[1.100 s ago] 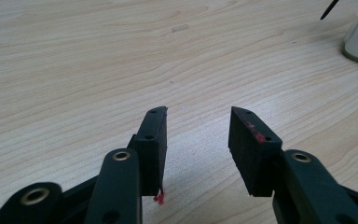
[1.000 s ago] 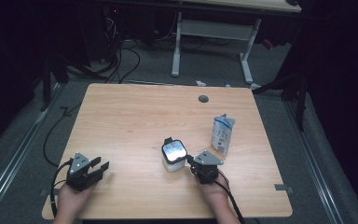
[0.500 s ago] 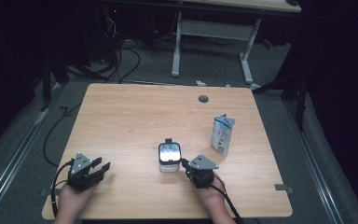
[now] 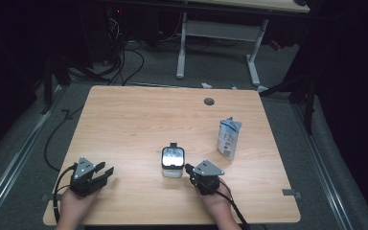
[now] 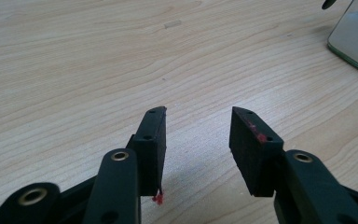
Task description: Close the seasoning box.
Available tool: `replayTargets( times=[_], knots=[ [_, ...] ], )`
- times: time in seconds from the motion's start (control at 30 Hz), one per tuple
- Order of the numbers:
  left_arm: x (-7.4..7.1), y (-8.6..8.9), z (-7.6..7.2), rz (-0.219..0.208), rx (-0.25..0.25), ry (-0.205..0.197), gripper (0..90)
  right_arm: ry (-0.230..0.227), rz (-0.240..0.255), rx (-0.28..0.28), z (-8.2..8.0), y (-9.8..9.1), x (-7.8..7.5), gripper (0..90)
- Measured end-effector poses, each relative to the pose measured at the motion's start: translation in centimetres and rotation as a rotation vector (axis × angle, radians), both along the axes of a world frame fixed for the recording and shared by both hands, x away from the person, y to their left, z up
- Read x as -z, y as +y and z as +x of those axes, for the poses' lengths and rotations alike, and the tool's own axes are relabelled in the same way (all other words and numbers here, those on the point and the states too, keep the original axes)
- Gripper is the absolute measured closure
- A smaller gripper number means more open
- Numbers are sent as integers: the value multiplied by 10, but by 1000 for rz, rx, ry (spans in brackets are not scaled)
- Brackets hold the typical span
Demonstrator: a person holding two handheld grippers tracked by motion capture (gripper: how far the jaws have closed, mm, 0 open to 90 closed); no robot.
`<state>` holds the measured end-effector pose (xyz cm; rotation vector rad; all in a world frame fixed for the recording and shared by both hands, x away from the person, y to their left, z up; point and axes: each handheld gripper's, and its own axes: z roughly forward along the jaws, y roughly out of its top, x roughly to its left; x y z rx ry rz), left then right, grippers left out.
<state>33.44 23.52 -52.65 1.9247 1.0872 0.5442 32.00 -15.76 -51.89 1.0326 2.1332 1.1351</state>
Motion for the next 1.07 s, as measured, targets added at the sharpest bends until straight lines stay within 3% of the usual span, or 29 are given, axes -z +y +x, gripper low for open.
replayTargets(
  times=[0.17,0.43,0.57,0.7,1.07],
  knots=[
    [0,1,0,4,3,2,562,11,4,42,-1,-18,0,770],
    [1,-3,0,21,7,-2,542,16,42,166,-9,-74,0,692],
    [1,-5,0,22,8,-2,531,0,65,220,-20,-99,-3,656],
    [0,-5,-1,21,7,-8,526,-10,42,258,-36,-119,1,633],
    [0,-7,-1,24,9,-10,519,-17,47,282,-41,-127,1,616]
  ],
)
